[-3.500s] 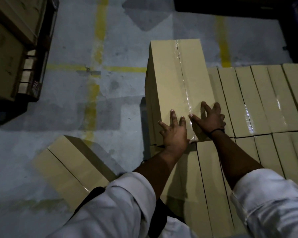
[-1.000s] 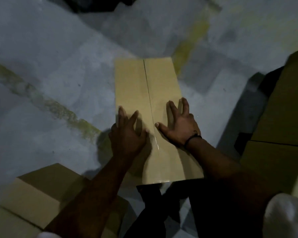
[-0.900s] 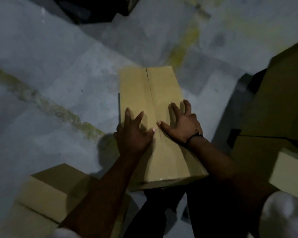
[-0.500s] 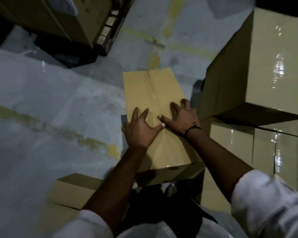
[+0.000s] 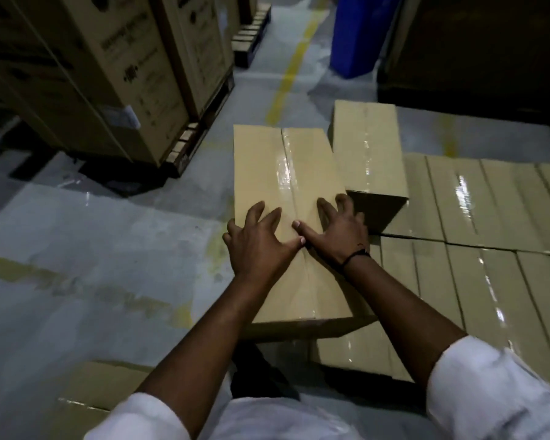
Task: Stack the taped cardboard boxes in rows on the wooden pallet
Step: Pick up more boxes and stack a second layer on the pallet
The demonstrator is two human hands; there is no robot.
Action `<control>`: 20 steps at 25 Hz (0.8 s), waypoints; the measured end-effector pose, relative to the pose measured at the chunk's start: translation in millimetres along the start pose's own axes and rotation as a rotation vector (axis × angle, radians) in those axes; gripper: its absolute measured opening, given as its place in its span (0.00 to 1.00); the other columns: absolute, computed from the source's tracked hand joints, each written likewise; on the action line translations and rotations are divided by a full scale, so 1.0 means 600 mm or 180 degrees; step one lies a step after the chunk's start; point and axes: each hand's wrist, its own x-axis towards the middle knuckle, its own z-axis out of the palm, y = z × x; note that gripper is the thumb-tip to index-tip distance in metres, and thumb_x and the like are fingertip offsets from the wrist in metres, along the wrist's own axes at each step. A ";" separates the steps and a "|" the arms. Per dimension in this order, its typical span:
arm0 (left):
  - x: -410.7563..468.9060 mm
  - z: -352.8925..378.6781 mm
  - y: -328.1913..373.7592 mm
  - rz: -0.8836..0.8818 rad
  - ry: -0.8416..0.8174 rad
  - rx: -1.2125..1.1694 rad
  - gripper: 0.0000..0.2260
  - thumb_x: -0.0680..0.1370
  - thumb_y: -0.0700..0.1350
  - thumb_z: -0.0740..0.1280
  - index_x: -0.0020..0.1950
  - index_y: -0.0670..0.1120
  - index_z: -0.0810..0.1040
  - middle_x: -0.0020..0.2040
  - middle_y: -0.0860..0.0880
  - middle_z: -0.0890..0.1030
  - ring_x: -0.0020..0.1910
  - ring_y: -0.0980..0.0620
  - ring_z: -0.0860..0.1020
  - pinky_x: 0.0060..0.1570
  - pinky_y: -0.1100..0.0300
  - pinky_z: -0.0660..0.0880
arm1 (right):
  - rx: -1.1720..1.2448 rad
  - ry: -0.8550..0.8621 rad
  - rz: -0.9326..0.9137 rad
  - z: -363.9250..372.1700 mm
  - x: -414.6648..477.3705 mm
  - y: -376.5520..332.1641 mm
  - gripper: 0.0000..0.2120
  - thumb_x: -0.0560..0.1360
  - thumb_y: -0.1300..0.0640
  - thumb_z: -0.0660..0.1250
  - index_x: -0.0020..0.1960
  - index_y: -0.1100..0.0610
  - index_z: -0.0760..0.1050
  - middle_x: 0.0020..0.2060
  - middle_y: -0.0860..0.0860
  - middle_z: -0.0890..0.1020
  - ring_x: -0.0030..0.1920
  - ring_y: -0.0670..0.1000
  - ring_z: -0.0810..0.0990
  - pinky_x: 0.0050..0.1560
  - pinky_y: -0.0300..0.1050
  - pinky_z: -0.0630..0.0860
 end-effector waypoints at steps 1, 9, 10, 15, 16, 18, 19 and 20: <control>-0.029 -0.003 0.034 0.0082 -0.0007 -0.0014 0.38 0.68 0.74 0.69 0.75 0.61 0.72 0.79 0.57 0.65 0.74 0.38 0.63 0.67 0.43 0.66 | 0.0016 0.0095 0.0053 -0.027 -0.028 0.029 0.43 0.70 0.22 0.62 0.78 0.42 0.64 0.80 0.52 0.57 0.73 0.65 0.64 0.69 0.62 0.70; -0.165 -0.019 0.217 0.0437 -0.0094 -0.0145 0.37 0.70 0.72 0.70 0.76 0.60 0.71 0.79 0.56 0.65 0.75 0.39 0.62 0.68 0.44 0.64 | 0.0316 0.0422 0.0196 -0.168 -0.143 0.181 0.43 0.67 0.22 0.67 0.76 0.41 0.69 0.78 0.49 0.61 0.72 0.61 0.65 0.67 0.60 0.72; -0.168 -0.019 0.221 0.0413 -0.0094 -0.0167 0.37 0.69 0.73 0.69 0.76 0.60 0.71 0.79 0.56 0.66 0.75 0.39 0.62 0.68 0.44 0.64 | 0.0303 0.0454 0.0169 -0.174 -0.144 0.186 0.43 0.67 0.22 0.67 0.76 0.41 0.68 0.78 0.49 0.60 0.72 0.61 0.65 0.67 0.59 0.72; -0.132 -0.022 0.257 0.0613 0.0028 -0.0247 0.38 0.68 0.74 0.70 0.75 0.62 0.71 0.77 0.56 0.68 0.75 0.39 0.64 0.68 0.42 0.65 | 0.0306 0.0714 0.0255 -0.204 -0.130 0.204 0.41 0.66 0.21 0.66 0.74 0.40 0.70 0.77 0.48 0.62 0.71 0.59 0.66 0.67 0.60 0.73; -0.121 -0.021 0.272 0.0684 0.0054 -0.0266 0.38 0.68 0.73 0.71 0.75 0.62 0.71 0.77 0.56 0.68 0.75 0.39 0.64 0.68 0.42 0.65 | 0.0316 0.0778 0.0309 -0.214 -0.121 0.211 0.42 0.66 0.21 0.65 0.74 0.40 0.71 0.77 0.48 0.62 0.71 0.59 0.67 0.66 0.60 0.73; -0.100 -0.013 0.303 0.0787 0.0068 -0.0328 0.37 0.68 0.73 0.71 0.75 0.62 0.72 0.77 0.56 0.68 0.75 0.39 0.63 0.68 0.42 0.64 | 0.0298 0.0927 0.0372 -0.237 -0.099 0.229 0.41 0.66 0.21 0.66 0.74 0.40 0.71 0.76 0.48 0.64 0.70 0.59 0.67 0.65 0.59 0.74; -0.090 -0.008 0.316 0.0829 0.0052 -0.0373 0.37 0.68 0.73 0.70 0.75 0.62 0.72 0.77 0.57 0.68 0.75 0.39 0.63 0.68 0.42 0.64 | 0.0279 0.0991 0.0393 -0.248 -0.090 0.237 0.41 0.66 0.22 0.67 0.74 0.40 0.71 0.76 0.48 0.64 0.70 0.59 0.67 0.65 0.59 0.74; -0.079 0.001 0.329 0.0881 0.0019 -0.0429 0.37 0.69 0.73 0.70 0.75 0.62 0.72 0.77 0.57 0.68 0.75 0.39 0.62 0.68 0.42 0.64 | 0.0260 0.1047 0.0418 -0.257 -0.079 0.248 0.40 0.67 0.23 0.67 0.74 0.40 0.71 0.76 0.49 0.64 0.70 0.59 0.67 0.65 0.59 0.73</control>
